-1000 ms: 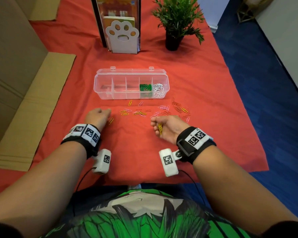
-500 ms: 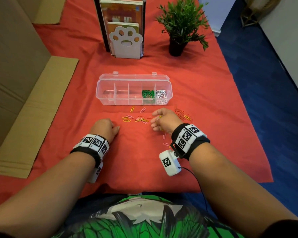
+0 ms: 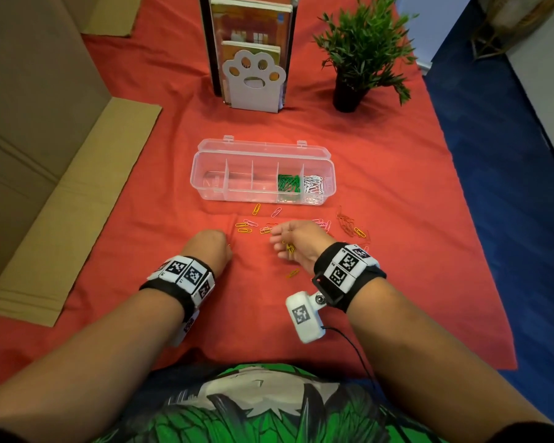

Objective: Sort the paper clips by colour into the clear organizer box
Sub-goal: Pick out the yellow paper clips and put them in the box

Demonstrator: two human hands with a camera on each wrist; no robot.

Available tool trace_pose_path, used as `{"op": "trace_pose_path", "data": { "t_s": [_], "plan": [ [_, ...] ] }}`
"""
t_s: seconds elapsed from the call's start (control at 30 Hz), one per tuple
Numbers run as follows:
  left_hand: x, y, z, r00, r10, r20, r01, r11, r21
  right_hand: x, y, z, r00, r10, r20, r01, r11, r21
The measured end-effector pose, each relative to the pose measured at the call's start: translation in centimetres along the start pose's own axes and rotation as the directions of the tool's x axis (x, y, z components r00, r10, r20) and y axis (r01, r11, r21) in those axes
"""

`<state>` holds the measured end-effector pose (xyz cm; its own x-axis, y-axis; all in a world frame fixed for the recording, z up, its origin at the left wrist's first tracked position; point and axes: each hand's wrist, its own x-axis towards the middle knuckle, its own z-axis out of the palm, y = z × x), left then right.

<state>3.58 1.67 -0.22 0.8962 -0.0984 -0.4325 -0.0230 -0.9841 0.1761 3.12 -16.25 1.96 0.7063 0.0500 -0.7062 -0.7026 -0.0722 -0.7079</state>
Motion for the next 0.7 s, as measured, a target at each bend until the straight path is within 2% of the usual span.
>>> {"op": "trace_pose_path", "data": {
  "t_s": [0.1, 0.23, 0.3, 0.33, 0.37, 0.43, 0.5, 0.53, 0.6, 0.7],
  "plan": [
    [-0.4, 0.1, -0.1, 0.999, 0.008, -0.034, -0.009, 0.999, -0.04, -0.2, -0.3, 0.1, 1.0, 0.008, 0.023, -0.009, 0.999, 0.045],
    [-0.1, -0.3, -1.7, 0.995, -0.052, -0.09, 0.022, 0.951, -0.307, 0.2, -1.1, -0.7, 1.0, -0.015, -0.014, 0.015, 1.0, 0.023],
    [0.4, -0.9, -2.7, 0.991, -0.13, -0.035, 0.102, 0.893, -0.439, 0.3, -1.4, -1.1, 0.999, -0.025, -0.028, 0.026, 0.999, 0.031],
    [0.6, -1.1, -3.2, 0.986, -0.167, 0.025, 0.154, 0.832, -0.533, 0.3, -1.6, -1.3, 0.999, -0.03, -0.035, 0.032, 0.999, 0.039],
    [0.8, -1.2, -3.6, 0.976, -0.193, 0.097, 0.209, 0.731, -0.65, 0.4, -1.8, -1.4, 0.998, -0.036, -0.043, 0.038, 0.998, 0.044],
    [0.8, -1.1, -4.1, 0.951, -0.204, 0.234, 0.305, 0.476, -0.825, 0.5, -2.1, -1.8, 0.997, -0.047, -0.063, 0.05, 0.998, 0.049],
    [1.1, -0.3, -4.5, 0.944, -0.168, 0.284, 0.318, 0.234, -0.919, 0.7, -2.5, -2.1, 0.995, -0.063, -0.073, 0.068, 0.996, 0.066],
    [1.2, 0.3, -4.9, 0.945, -0.143, 0.293, 0.313, 0.144, -0.939, 0.7, -2.7, -2.2, 0.994, -0.074, -0.079, 0.08, 0.994, 0.077],
    [2.0, 1.9, -6.0, 0.949, -0.071, 0.306, 0.311, 0.067, -0.948, 0.6, -3.3, -2.6, 0.988, -0.116, -0.106, 0.127, 0.987, 0.103],
    [3.8, 4.6, -7.8, 0.955, 0.008, 0.295, 0.294, 0.052, -0.954, 0.4, -4.5, -3.1, 0.972, -0.178, -0.154, 0.199, 0.971, 0.133]
  ]
}}
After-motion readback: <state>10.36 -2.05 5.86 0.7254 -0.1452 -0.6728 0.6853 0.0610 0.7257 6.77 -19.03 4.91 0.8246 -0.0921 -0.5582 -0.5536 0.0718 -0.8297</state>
